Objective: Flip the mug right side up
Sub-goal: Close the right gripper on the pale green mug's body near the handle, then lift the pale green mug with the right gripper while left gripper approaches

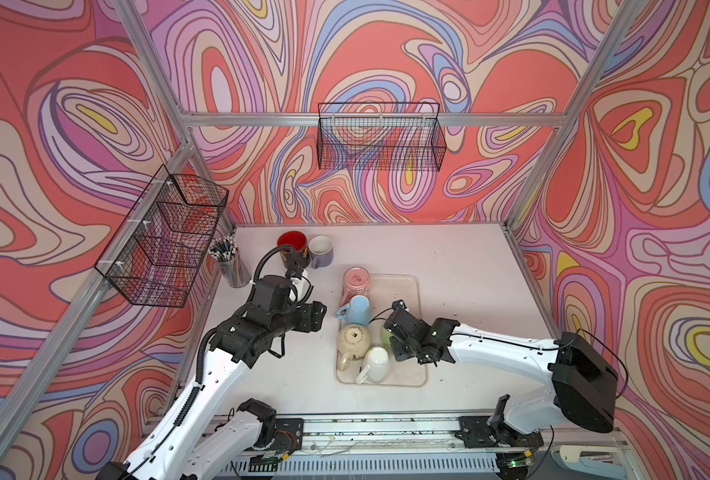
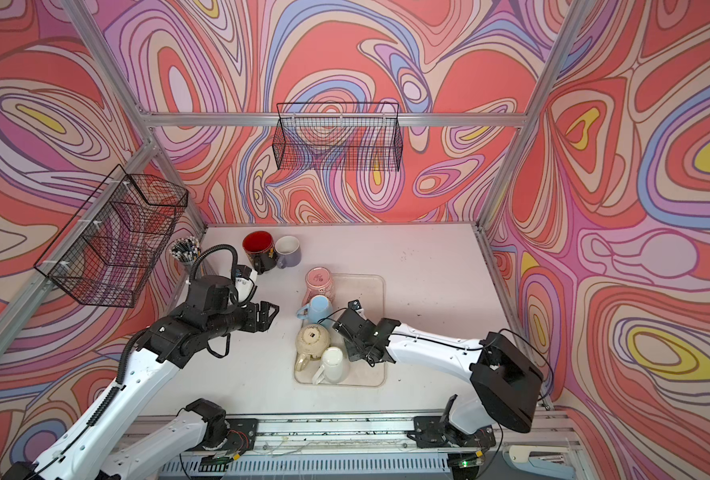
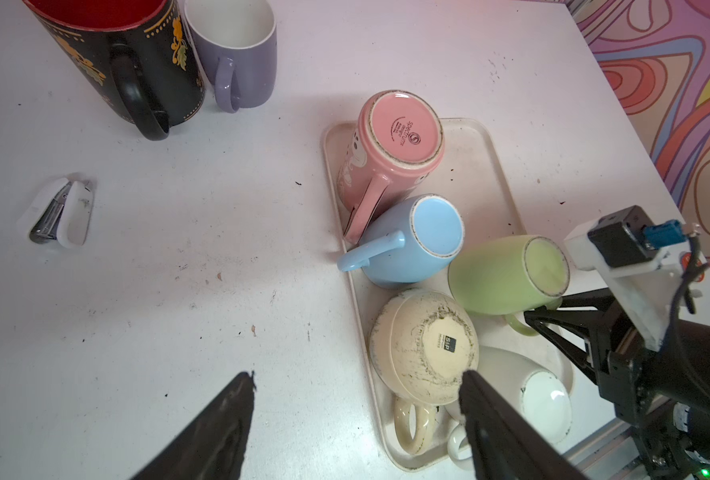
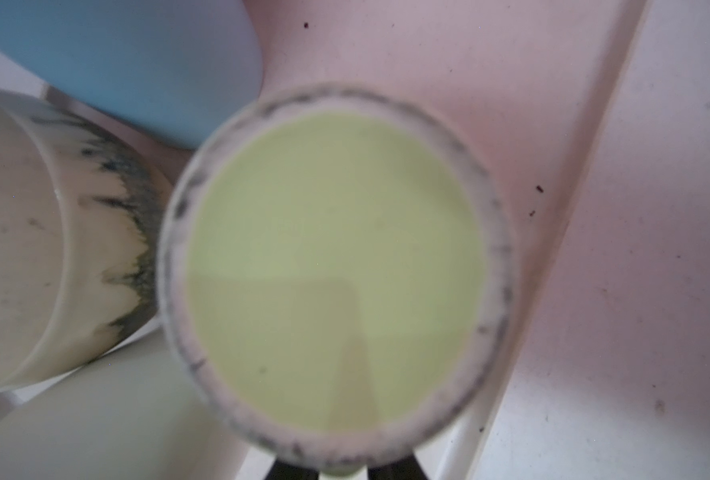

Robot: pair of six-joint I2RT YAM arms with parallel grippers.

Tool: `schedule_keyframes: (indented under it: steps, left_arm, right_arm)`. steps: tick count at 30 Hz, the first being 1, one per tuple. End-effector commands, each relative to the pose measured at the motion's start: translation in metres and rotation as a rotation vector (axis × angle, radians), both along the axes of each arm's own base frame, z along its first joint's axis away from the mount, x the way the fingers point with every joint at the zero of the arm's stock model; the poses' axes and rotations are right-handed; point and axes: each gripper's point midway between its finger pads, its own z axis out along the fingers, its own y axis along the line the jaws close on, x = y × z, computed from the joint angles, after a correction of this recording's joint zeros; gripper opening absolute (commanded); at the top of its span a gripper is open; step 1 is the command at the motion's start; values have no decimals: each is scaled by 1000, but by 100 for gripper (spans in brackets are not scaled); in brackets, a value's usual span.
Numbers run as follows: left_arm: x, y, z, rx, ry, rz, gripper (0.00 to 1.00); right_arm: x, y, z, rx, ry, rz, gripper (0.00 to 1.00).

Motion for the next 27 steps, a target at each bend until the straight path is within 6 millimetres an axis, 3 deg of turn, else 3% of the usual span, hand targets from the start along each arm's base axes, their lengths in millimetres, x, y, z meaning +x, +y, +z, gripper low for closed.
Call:
schedule_keyframes:
  steps: [1,4,10,15,22,27]
  left_arm:
    - [-3,-1,1,1,-10,-15,81]
    - [-3,-1,1,0,-9,-16,81]
    - [-3,-11,5,-52,-5,-43,94]
    - [-4,-24,23,-149,-38,-70,100]
    - [-10,-40,52,-299,-96,-122,100]
    - [-13,-60,62,-462,-101,-179,96]
  right_arm:
    - [5,3,8,21,-14,-11,8]
    - [6,2,13,31,-27,-16,0]
    - [8,0,32,90,-62,-18,0]
    - [11,-6,63,201,-121,-23,0]
    - [15,-10,114,443,-211,22,0]
    - [15,-4,150,621,-260,92,0]
